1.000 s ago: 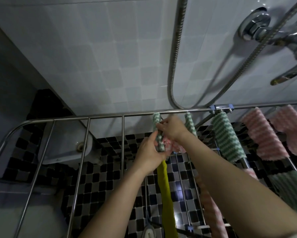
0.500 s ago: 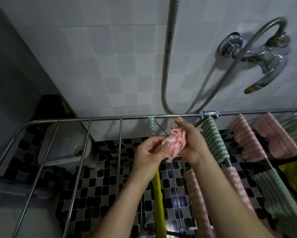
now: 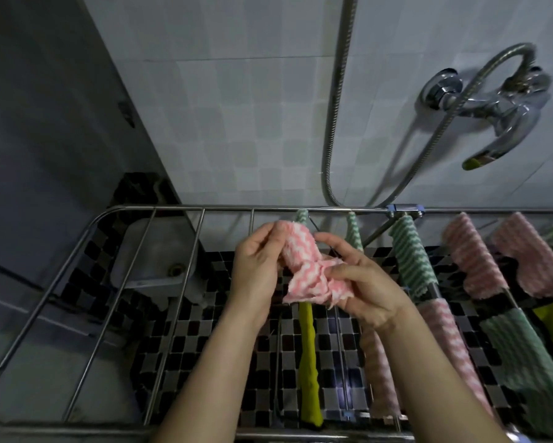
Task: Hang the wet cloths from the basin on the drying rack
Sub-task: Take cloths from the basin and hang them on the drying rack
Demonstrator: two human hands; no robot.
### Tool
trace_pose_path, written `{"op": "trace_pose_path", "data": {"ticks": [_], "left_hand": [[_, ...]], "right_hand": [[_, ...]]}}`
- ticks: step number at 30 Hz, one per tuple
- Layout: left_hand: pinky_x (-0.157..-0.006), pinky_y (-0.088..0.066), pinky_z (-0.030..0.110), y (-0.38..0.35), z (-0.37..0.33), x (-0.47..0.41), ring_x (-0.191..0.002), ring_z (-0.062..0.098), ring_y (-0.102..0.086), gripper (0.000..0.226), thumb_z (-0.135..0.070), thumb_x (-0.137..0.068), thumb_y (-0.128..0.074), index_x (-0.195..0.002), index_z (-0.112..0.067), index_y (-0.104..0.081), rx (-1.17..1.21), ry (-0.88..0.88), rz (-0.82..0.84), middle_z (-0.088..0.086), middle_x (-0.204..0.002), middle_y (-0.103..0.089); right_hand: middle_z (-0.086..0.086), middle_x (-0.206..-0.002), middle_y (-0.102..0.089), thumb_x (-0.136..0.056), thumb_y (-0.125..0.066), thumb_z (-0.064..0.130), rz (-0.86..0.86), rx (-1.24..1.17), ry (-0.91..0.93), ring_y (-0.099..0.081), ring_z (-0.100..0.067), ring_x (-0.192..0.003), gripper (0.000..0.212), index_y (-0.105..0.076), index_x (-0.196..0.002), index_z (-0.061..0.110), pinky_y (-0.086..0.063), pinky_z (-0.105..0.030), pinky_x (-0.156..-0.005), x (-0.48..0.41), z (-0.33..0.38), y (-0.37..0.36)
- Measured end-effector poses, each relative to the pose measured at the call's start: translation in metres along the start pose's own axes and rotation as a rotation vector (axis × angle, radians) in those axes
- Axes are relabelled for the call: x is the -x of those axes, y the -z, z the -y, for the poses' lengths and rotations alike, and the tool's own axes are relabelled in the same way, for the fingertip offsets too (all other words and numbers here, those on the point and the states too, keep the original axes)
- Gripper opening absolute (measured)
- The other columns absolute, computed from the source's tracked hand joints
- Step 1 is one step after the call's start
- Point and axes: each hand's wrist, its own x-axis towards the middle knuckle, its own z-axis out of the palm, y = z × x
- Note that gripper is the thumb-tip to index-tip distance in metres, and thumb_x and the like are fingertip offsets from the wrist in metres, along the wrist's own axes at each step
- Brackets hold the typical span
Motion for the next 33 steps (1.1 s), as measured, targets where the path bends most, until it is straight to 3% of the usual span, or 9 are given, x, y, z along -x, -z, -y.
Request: {"op": "trace_pose_path", "data": {"ticks": [4,7,11,16,18,21,26,30,33], "left_hand": [[-0.072,-0.053,0.034,0.014,-0.009,0.005,-0.079,0.014,-0.064,0.023,-0.028,-0.099,-0.051,-0.084,-0.024,-0.067,-0.199,-0.211,-0.078,-0.003,-0.080,-0.068],[-0.068,-0.051,0.022,0.025,-0.014,0.010,-0.077,0.007,-0.065,0.024,-0.024,-0.100,-0.050,-0.086,-0.026,-0.068,-0.227,-0.265,-0.156,-0.009,-0.078,-0.069],[-0.064,-0.053,0.026,0.034,-0.019,0.025,-0.075,0.009,-0.065,0.024,-0.021,-0.099,-0.052,-0.087,-0.025,-0.072,0.051,-0.098,-0.240,-0.005,-0.079,-0.069],[-0.069,-0.056,0.030,0.048,-0.025,0.039,-0.083,0.016,-0.069,0.033,-0.005,-0.096,-0.046,-0.102,-0.025,-0.070,0.254,0.036,-0.128,0.003,-0.091,-0.071],[-0.074,-0.055,0.028,0.061,-0.028,0.046,-0.093,0.015,-0.069,0.043,0.006,-0.089,-0.045,-0.103,-0.025,-0.072,0.134,0.016,-0.011,0.003,-0.098,-0.074],[-0.080,-0.054,0.019,0.074,-0.023,0.052,-0.098,0.007,-0.069,0.047,0.011,-0.084,-0.059,-0.104,-0.030,-0.070,-0.343,-0.129,0.042,-0.007,-0.100,-0.075],[-0.072,-0.059,0.032,0.079,-0.018,0.056,-0.074,0.005,-0.069,0.007,-0.020,-0.081,-0.076,-0.085,-0.025,-0.074,-0.669,-0.314,-0.225,-0.010,-0.078,-0.073],[-0.052,-0.044,0.035,0.083,-0.030,0.055,-0.056,0.027,-0.055,0.031,-0.035,-0.089,-0.065,-0.072,-0.009,-0.065,-0.727,-0.476,-0.277,0.006,-0.059,-0.058],[-0.056,-0.042,0.027,0.078,-0.043,0.055,-0.059,0.027,-0.052,0.042,-0.033,-0.095,-0.058,-0.071,0.002,-0.059,-0.582,-0.449,-0.344,0.015,-0.065,-0.055]], "right_hand": [[-0.023,-0.119,-0.064,-0.063,-0.063,-0.018,0.032,0.067,-0.016,-0.068,-0.031,-0.097,0.065,-0.064,-0.121,0.013,-0.058,-0.043,-0.079,0.008,-0.005,-0.003],[-0.017,-0.105,-0.069,-0.066,-0.052,-0.021,-0.068,0.224,-0.010,-0.070,-0.025,-0.083,0.056,-0.069,-0.109,0.010,-0.059,-0.035,-0.066,0.014,-0.008,-0.007],[-0.011,-0.082,-0.069,-0.079,-0.043,-0.028,-0.201,0.509,0.074,-0.066,-0.014,-0.058,0.048,-0.067,-0.103,0.005,-0.054,-0.023,-0.047,0.020,-0.009,-0.018],[-0.012,-0.084,-0.065,-0.085,-0.042,-0.013,-0.244,0.185,-0.011,-0.054,-0.012,-0.046,0.041,-0.063,-0.115,0.006,-0.041,-0.017,-0.033,0.017,-0.019,-0.034],[-0.013,-0.096,-0.068,-0.081,-0.046,-0.003,-0.234,0.001,-0.025,-0.056,-0.014,-0.057,0.041,-0.066,-0.114,0.012,-0.039,-0.016,-0.035,0.015,-0.027,-0.037],[-0.011,-0.113,-0.070,-0.087,-0.052,0.012,-0.215,-0.119,-0.027,-0.062,-0.020,-0.082,0.031,-0.069,-0.112,0.018,-0.048,-0.022,-0.051,0.018,-0.032,-0.048],[-0.015,-0.115,-0.063,-0.089,-0.053,0.022,-0.240,-0.174,-0.097,-0.058,-0.011,-0.054,0.019,-0.070,-0.091,0.013,-0.029,-0.012,-0.028,0.020,-0.037,-0.053],[-0.007,-0.080,-0.059,-0.095,-0.052,0.024,-0.363,-0.006,-0.118,-0.041,-0.006,-0.041,0.013,-0.059,-0.088,0.015,-0.024,-0.013,-0.027,0.018,-0.047,-0.046],[0.000,-0.058,-0.048,-0.101,-0.045,0.023,-0.420,0.066,-0.120,-0.031,-0.003,-0.034,0.018,-0.052,-0.086,0.016,-0.020,-0.012,-0.029,0.020,-0.055,-0.048]]}}
